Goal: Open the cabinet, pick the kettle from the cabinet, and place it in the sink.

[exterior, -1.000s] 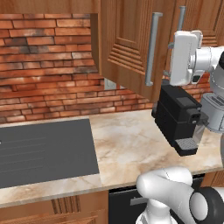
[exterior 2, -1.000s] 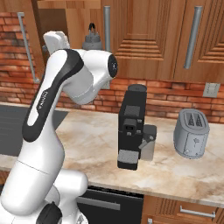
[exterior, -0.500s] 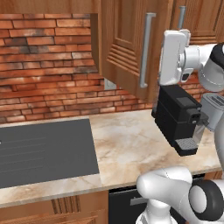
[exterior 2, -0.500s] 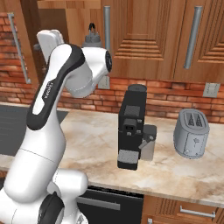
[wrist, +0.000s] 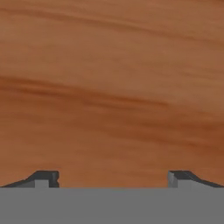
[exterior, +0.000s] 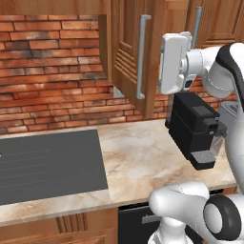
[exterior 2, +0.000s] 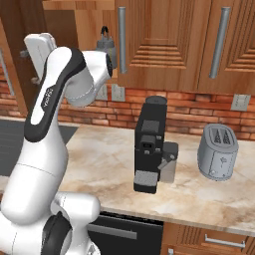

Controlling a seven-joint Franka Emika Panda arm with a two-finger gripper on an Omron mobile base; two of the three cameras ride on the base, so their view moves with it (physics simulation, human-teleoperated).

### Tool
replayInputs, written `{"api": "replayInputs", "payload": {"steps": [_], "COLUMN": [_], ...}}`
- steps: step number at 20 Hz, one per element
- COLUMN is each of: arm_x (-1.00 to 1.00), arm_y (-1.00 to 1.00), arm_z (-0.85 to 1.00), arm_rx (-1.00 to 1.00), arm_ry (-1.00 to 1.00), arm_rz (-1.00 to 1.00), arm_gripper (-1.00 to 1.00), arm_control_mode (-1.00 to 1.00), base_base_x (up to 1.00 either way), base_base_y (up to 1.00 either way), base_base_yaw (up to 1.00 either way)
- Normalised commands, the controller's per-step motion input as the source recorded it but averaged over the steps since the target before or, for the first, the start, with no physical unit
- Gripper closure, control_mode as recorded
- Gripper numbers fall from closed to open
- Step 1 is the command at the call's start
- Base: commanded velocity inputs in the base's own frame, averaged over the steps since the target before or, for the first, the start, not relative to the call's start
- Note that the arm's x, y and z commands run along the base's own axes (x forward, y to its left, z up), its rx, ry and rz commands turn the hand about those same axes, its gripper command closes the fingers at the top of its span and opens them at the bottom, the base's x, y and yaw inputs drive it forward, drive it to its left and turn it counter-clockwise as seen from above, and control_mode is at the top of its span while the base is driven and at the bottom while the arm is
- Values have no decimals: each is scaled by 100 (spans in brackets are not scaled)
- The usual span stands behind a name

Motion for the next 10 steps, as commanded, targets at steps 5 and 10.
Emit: {"api": "replayInputs", "payload": {"steps": [5, 10], "arm_x": [0, 1], "arm_y": [60, 63], "arm_z": [-8, -12], "arm_rx": [-2, -4], "arm_ry": [0, 0], "arm_rz": [1, 0], "arm_gripper": [-100, -100], "arm_control_mode": [-100, -100], "base_base_x": [0, 0], "base_base_y": [0, 0], "base_base_yaw": [0, 0]}}
